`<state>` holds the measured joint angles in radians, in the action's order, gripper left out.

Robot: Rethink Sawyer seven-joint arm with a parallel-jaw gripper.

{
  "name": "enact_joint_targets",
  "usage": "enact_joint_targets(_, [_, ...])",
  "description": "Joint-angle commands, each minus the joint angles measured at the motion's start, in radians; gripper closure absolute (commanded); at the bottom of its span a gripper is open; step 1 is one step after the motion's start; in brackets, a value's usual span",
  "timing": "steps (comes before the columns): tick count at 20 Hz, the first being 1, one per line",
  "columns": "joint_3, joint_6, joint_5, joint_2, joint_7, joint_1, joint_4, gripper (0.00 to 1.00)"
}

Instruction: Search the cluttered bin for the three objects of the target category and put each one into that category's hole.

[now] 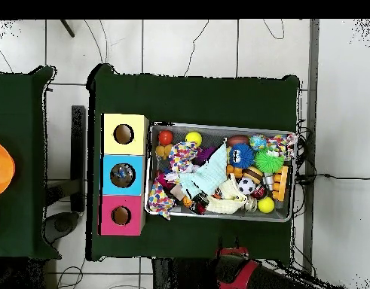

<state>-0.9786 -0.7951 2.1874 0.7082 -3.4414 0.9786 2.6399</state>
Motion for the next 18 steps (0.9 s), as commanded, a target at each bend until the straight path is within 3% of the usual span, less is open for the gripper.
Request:
enact_joint_targets(1, [-0.042,-0.131,0.124,-0.074,-0.083,0.024,-0.034,0.00])
enact_joint_targets(18, [-0.181,-0.290,0.227,-0.121,-0.167,0.058,0.051,0.00])
